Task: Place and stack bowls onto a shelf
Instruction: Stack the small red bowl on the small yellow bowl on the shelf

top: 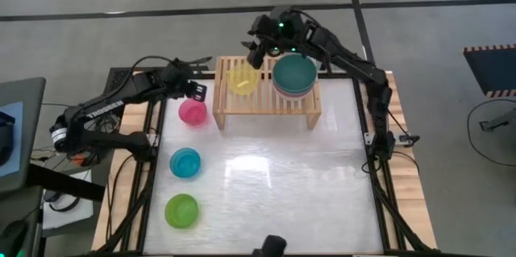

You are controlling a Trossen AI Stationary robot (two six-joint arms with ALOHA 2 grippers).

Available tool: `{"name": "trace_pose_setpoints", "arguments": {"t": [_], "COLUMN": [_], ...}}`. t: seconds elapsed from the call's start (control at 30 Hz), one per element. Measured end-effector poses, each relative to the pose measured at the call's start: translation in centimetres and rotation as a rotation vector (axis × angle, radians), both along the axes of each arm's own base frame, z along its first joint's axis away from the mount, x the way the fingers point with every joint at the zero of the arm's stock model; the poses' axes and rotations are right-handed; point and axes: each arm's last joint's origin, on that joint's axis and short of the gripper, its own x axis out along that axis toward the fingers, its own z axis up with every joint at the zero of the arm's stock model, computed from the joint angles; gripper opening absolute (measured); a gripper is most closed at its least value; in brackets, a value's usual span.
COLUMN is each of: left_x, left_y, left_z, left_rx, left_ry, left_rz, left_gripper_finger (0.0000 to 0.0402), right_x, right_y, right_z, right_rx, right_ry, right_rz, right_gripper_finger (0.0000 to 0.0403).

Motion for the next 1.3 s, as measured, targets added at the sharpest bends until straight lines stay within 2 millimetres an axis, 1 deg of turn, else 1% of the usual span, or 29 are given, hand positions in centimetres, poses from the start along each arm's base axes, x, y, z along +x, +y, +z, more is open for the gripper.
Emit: {"name": "trace_pose_setpoints", "arguments": {"t": [0.13, 0.23, 0.4, 0.53, 0.7, 0.8, 0.87, 0.97, 1.3], "left_x": [-1.5, -2.7, -3.9, -4.3, -4.5, -4.5, -4.4, -4.0, -2.6], "left_y": [1.9, 2.8, 3.5, 3.6, 3.7, 3.9, 4.2, 4.7, 6.2], "left_z": [-2.4, -4.5, -7.0, -7.8, -7.9, -8.0, -8.4, -9.3, -13.4], "left_rx": [-0.102, -0.171, -0.243, -0.265, -0.246, -0.202, -0.201, -0.257, -0.425], "left_ry": [-0.012, -0.002, -0.01, -0.016, -0.002, 0.063, 0.109, 0.117, 0.238], "left_rz": [0.083, 0.14, 0.224, 0.262, 0.29, 0.302, 0.272, 0.246, 0.242], "left_gripper_finger": [0.0146, 0.0146, 0.0146, 0.0146, 0.0146, 0.0146, 0.0146, 0.0146, 0.0146], "right_x": [-1.4, -2.2, -2.6, -2.8, -3.0, -3.1, -3.0, -2.9, -2.8], "right_y": [0.7, 1.1, 1.3, 1.4, 1.6, 1.8, 2.0, 2.3, 2.8], "right_z": [0.6, 0.9, 0.6, 0.5, 0.0, -0.2, -0.2, -0.2, -0.4], "right_rx": [0.049, 0.08, 0.12, 0.141, 0.199, 0.238, 0.244, 0.244, 0.25], "right_ry": [0.03, 0.045, 0.085, 0.107, 0.137, 0.148, 0.153, 0.156, 0.173], "right_rz": [-0.012, -0.02, -0.029, -0.035, -0.033, -0.013, -0.01, -0.002, 0.008], "right_gripper_finger": [0.0221, 0.0221, 0.0221, 0.0221, 0.0221, 0.0221, 0.0221, 0.0221, 0.0221]}}
